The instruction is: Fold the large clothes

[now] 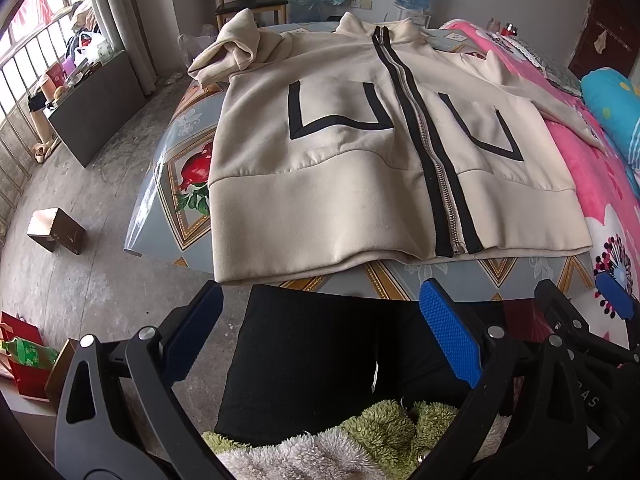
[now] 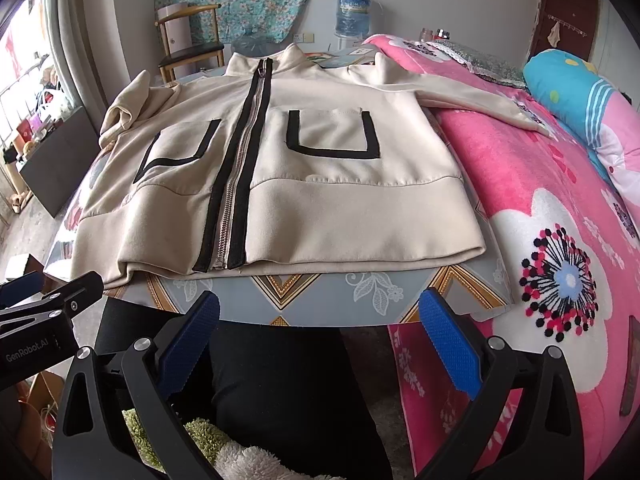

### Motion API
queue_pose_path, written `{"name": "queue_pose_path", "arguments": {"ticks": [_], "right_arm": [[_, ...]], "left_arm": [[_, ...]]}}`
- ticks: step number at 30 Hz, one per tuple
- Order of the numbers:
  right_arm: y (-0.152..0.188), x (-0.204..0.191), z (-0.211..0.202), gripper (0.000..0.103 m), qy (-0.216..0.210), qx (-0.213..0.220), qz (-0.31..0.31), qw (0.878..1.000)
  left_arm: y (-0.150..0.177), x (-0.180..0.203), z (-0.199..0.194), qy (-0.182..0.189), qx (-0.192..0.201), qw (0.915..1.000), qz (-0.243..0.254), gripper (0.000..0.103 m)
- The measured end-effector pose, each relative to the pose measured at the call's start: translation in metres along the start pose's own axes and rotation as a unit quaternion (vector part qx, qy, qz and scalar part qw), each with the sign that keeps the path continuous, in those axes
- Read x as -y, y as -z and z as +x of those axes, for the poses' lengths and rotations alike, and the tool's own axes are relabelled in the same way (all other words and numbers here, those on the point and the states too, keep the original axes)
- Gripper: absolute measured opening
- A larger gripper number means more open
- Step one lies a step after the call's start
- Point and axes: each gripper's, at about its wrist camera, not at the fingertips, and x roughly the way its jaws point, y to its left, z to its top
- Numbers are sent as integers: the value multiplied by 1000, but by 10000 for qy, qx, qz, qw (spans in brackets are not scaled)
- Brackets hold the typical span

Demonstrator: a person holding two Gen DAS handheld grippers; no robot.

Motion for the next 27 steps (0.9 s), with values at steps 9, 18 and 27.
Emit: {"name": "queue_pose_path", "arguments": {"ticks": [9, 18, 27], "right_arm": [[0, 0, 1, 97, -1, 0, -17, 10000], [-1, -1, 0, 97, 26, 34, -29, 10000], [-3, -1, -1, 97, 54, 65, -50, 10000]], "left_arm": [[0, -1, 1, -6, -1, 10000, -26, 95], [0, -1, 1, -10, 2, 10000, -20, 95], [0, -1, 0, -14, 3, 10000, -24, 95]]}}
